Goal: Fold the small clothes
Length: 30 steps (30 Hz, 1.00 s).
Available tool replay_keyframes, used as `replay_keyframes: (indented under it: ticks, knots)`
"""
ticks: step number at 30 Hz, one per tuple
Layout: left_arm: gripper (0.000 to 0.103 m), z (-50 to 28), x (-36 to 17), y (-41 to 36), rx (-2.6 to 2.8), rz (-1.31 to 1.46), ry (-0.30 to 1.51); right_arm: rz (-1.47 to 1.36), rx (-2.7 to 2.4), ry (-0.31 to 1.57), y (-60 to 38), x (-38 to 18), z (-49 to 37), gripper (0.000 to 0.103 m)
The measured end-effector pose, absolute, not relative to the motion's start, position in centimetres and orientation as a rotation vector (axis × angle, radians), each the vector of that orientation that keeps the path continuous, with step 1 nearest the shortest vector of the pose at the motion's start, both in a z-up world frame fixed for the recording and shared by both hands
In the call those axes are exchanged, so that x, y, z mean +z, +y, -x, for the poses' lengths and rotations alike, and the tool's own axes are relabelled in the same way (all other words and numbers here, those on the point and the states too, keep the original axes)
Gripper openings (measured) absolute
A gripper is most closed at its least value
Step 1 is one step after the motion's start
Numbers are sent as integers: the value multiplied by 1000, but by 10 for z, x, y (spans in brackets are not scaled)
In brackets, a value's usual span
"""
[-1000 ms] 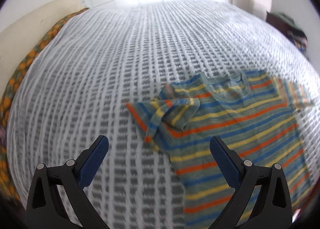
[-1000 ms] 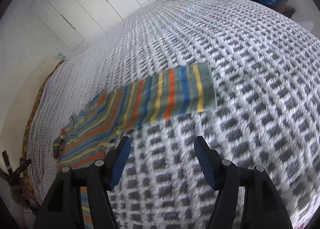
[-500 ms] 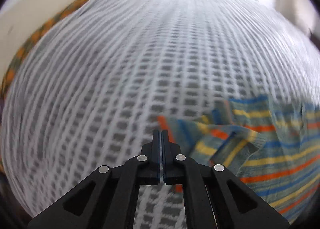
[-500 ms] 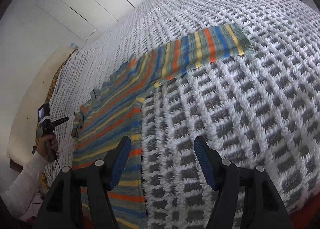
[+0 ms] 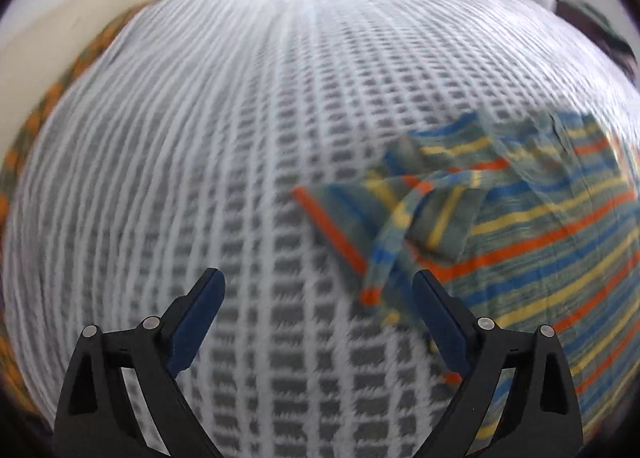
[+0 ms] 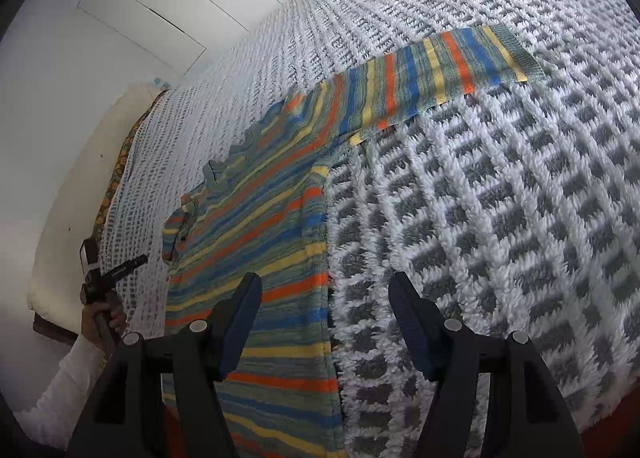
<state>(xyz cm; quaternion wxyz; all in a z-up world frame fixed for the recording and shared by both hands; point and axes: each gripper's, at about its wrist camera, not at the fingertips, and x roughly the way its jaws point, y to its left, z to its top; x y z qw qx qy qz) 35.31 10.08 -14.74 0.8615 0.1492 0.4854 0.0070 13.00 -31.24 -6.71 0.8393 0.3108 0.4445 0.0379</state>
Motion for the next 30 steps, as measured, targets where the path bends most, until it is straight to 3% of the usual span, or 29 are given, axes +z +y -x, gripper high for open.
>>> replay_keyframes:
  ticks: [5, 6, 7, 8, 9, 11, 15, 17, 18, 19, 22, 23, 24, 25, 27, 30]
  knots:
    - [93, -405, -171, 16, -68, -696, 1010, -689, 88, 939, -306, -69, -123, 67]
    - [80, -408, -184, 7, -74, -767, 1018, -694, 87, 941, -306, -70, -121, 67]
    - [35, -414, -195, 2, -78, -809, 1044, -698, 86, 942, -306, -70, -120, 67]
    - [2, -419, -201, 4, -78, -803, 1098, -702, 84, 944, -306, -71, -119, 67]
    - [0, -423, -201, 13, -74, -727, 1138, -706, 83, 945, -307, -71, -117, 67]
    - [1, -418, -175, 43, -21, -522, 1092, -710, 76, 940, -309, -69, -114, 67]
    - [2, -363, -132, 170, 226, 148, 1003, -686, 74, 920, -309, -63, -109, 67]
    - [3, -322, -145, 232, 360, 413, 989, -685, 84, 917, -306, -62, -109, 67]
    - [9, -300, -160, 263, 440, 527, 1002, -688, 92, 920, -304, -64, -110, 67]
    - [16, -286, -175, 283, 480, 602, 1039, -690, 102, 927, -300, -65, -111, 67]
    - [18, -255, -199, 313, 496, 724, 1110, -697, 126, 953, -289, -68, -117, 67]
    - [23, -250, -198, 315, 474, 729, 1096, -699, 135, 953, -285, -67, -118, 67]
    - [39, -248, -194, 315, 447, 720, 1074, -698, 142, 948, -282, -65, -117, 67]
    - [61, -248, -190, 315, 435, 703, 1064, -692, 145, 943, -280, -62, -117, 67]
    - [81, -248, -179, 314, 399, 664, 1051, -687, 144, 940, -277, -59, -116, 67]
    - [83, -274, -184, 307, 364, 608, 1078, -694, 141, 951, -273, -59, -116, 67]
